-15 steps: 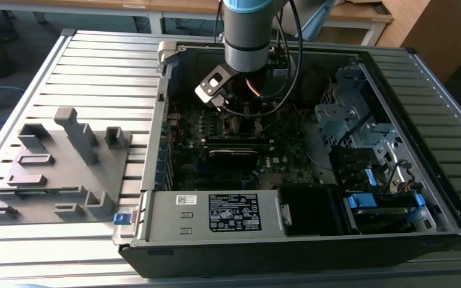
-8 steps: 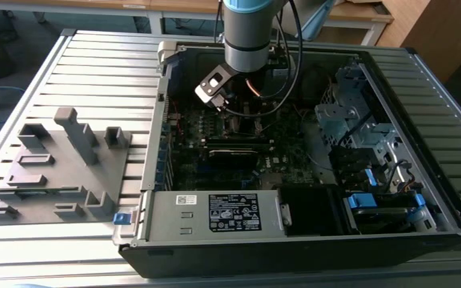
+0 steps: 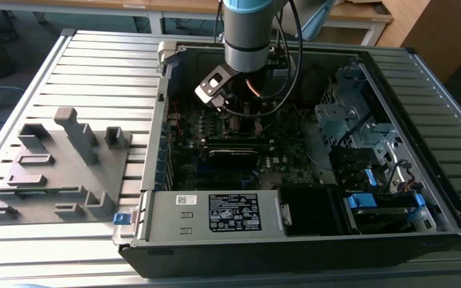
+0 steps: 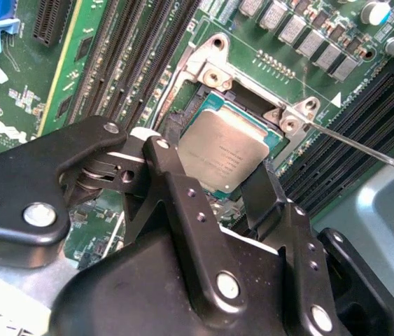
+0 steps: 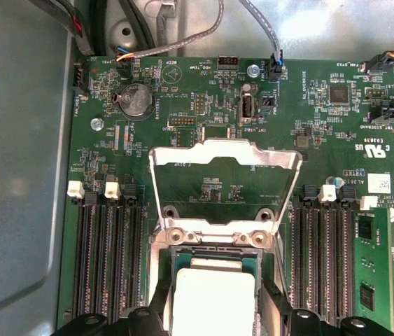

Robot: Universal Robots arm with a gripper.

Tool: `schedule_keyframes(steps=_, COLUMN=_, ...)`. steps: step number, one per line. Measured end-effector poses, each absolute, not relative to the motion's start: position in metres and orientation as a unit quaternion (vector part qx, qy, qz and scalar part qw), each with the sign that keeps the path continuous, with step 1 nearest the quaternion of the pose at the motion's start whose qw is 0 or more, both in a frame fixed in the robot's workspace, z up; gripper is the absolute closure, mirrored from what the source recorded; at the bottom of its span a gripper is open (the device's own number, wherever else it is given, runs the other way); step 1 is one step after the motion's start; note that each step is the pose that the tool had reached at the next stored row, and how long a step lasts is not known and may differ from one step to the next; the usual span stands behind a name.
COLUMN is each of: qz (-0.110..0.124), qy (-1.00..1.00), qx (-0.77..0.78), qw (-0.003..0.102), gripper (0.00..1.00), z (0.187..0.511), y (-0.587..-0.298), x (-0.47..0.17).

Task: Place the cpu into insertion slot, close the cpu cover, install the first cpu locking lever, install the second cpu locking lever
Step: 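Place the cpu into insertion slot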

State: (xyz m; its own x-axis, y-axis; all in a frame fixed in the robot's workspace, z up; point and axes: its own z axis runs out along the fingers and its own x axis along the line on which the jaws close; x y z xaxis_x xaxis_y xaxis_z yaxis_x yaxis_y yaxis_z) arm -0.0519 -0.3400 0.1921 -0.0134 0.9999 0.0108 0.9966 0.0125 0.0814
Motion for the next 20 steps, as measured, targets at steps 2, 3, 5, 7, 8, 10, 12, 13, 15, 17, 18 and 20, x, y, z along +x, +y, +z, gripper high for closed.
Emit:
schedule_keyframes(steps=2, qz=0.033, qy=0.711, qx=0.702, qw=0.025, gripper=0.38, z=0.1921, y=-0.3401, x=-0.0519)
schedule_keyframes(steps=3, qz=0.033, qy=0.711, qx=0.702, qw=0.025, gripper=0.38, z=0.1921, y=-0.3401, x=-0.0519)
schedule_keyframes(steps=5, qz=0.033, qy=0.711, qx=0.702, qw=0.025, gripper=0.38, z=0.1921, y=-0.3401, x=-0.0519)
schedule_keyframes(steps=7, qz=0.033, qy=0.711, qx=0.702, qw=0.025, gripper=0.38, z=0.192, y=-0.3401, x=-0.0519)
schedule_keyframes(steps=8, qz=0.033, qy=0.711, qx=0.702, qw=0.025, gripper=0.38, z=0.192, y=-0.34, x=-0.0519)
schedule_keyframes(steps=10, qz=0.033, qy=0.711, qx=0.702, qw=0.025, gripper=0.38, z=0.1919, y=-0.3401, x=-0.0519)
schedule_keyframes(steps=12, qz=0.033, qy=0.711, qx=0.702, qw=0.025, gripper=0.46, z=0.192, y=-0.3401, x=-0.052)
schedule_keyframes(steps=13, qz=0.033, qy=0.711, qx=0.702, qw=0.025, gripper=0.46, z=0.192, y=-0.3401, x=-0.052)
schedule_keyframes(steps=15, qz=0.033, qy=0.711, qx=0.702, qw=0.025, gripper=0.46, z=0.1919, y=-0.3401, x=-0.0519)
schedule_keyframes(steps=17, qz=0.033, qy=0.711, qx=0.702, qw=0.025, gripper=0.46, z=0.1918, y=-0.3401, x=-0.0519)
schedule_keyframes(steps=18, qz=0.033, qy=0.711, qx=0.702, qw=0.025, gripper=0.46, z=0.1919, y=-0.3401, x=-0.0519)
schedule_keyframes(steps=20, qz=0.033, qy=0.711, qx=0.702, qw=0.025, gripper=0.46, z=0.1928, y=-0.3399, x=-0.0518)
